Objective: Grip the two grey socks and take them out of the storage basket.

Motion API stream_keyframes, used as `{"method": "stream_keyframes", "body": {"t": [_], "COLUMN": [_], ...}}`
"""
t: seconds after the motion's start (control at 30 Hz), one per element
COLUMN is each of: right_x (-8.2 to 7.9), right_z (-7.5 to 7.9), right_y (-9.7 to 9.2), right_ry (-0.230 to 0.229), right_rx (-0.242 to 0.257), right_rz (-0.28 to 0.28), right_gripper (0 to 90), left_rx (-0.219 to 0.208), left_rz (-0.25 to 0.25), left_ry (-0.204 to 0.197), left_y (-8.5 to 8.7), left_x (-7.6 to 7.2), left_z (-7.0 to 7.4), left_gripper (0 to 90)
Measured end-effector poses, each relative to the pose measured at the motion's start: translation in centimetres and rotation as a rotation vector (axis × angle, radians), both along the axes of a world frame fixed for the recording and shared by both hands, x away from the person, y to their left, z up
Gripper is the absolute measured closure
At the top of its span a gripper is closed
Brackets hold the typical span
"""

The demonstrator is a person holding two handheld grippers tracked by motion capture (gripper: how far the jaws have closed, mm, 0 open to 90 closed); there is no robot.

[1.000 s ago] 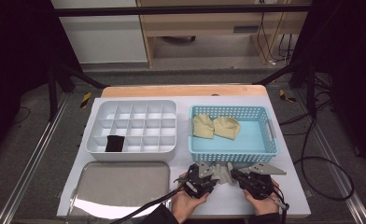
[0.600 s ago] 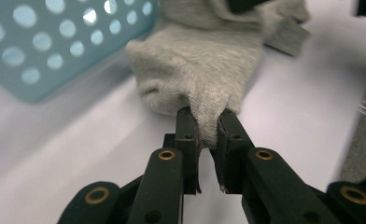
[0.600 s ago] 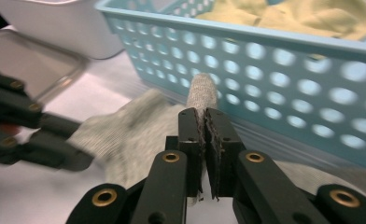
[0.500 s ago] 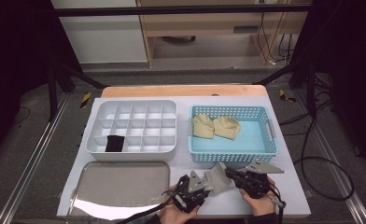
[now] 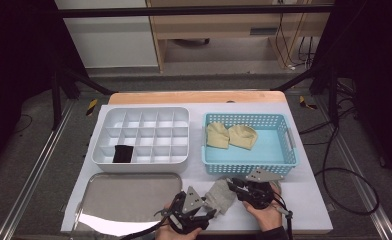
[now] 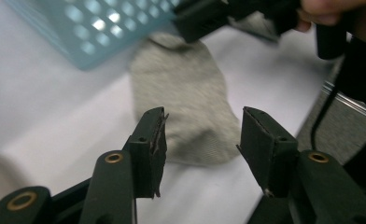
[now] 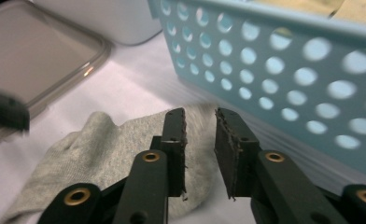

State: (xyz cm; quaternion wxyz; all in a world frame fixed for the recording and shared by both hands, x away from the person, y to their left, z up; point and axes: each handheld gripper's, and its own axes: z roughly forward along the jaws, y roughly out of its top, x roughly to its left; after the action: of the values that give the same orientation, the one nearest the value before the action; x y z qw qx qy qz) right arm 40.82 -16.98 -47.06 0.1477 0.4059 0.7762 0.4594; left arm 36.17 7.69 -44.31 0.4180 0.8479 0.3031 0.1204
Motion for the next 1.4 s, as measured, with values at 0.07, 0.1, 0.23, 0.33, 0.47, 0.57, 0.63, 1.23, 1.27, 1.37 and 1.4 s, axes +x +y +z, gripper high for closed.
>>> {"method": "stream_keyframes", "body": {"t": [0.07, 0.1, 0.23, 0.33, 0.47, 0.57, 0.63, 1.23, 1.27, 1.37, 1.4], "right_x": [-0.3, -0.5, -1.5, -1.7, -1.2, -0.7, -0.5, 1.3, 1.1, 0.0, -0.5], "right_z": [0.3, 0.4, 0.1, -0.6, -1.2, -1.5, -1.5, -0.2, 0.0, 0.7, 0.7], "right_y": [-0.3, -0.5, -1.0, -1.0, -0.9, -0.6, -0.4, 2.2, 2.0, 1.4, 1.2], "right_ry": [-0.006, -0.009, 0.011, 0.03, 0.054, 0.078, 0.077, 0.045, 0.037, 0.023, 0.026], "right_rx": [0.002, 0.0, -0.023, -0.032, -0.036, -0.039, -0.043, -0.054, -0.044, -0.031, -0.03], "right_rz": [-0.004, -0.005, 0.0, -0.002, -0.015, -0.013, -0.013, 0.038, 0.035, 0.041, 0.048], "right_gripper": [68.7, 67.5, 66.9, 68.3, 74.2, 82.1, 87.3, 77.5, 76.2, 73.5, 72.7], "left_rx": [-0.019, -0.021, -0.023, -0.022, 0.002, 0.026, 0.035, -0.013, -0.02, -0.03, -0.029], "left_rz": [0.004, 0.014, 0.036, 0.021, 0.022, 0.01, -0.006, 0.006, 0.016, 0.037, 0.036], "left_ry": [-0.019, -0.017, 0.028, 0.059, 0.096, 0.106, 0.115, 0.042, 0.028, 0.005, 0.005], "left_y": [0.3, 0.3, 0.1, -0.4, -0.7, -0.9, -0.8, 0.3, 0.5, 1.1, 1.1], "left_x": [0.9, 1.5, 3.8, 4.5, 4.8, 4.6, 4.4, 2.3, 2.8, 4.7, 5.1], "left_z": [0.3, 0.2, -1.0, -2.1, -3.2, -3.6, -3.4, -1.9, -1.6, -1.4, -1.4], "left_gripper": [50.3, 51.0, 56.2, 58.9, 64.9, 74.7, 82.0, 69.3, 67.0, 58.2, 56.8]}}
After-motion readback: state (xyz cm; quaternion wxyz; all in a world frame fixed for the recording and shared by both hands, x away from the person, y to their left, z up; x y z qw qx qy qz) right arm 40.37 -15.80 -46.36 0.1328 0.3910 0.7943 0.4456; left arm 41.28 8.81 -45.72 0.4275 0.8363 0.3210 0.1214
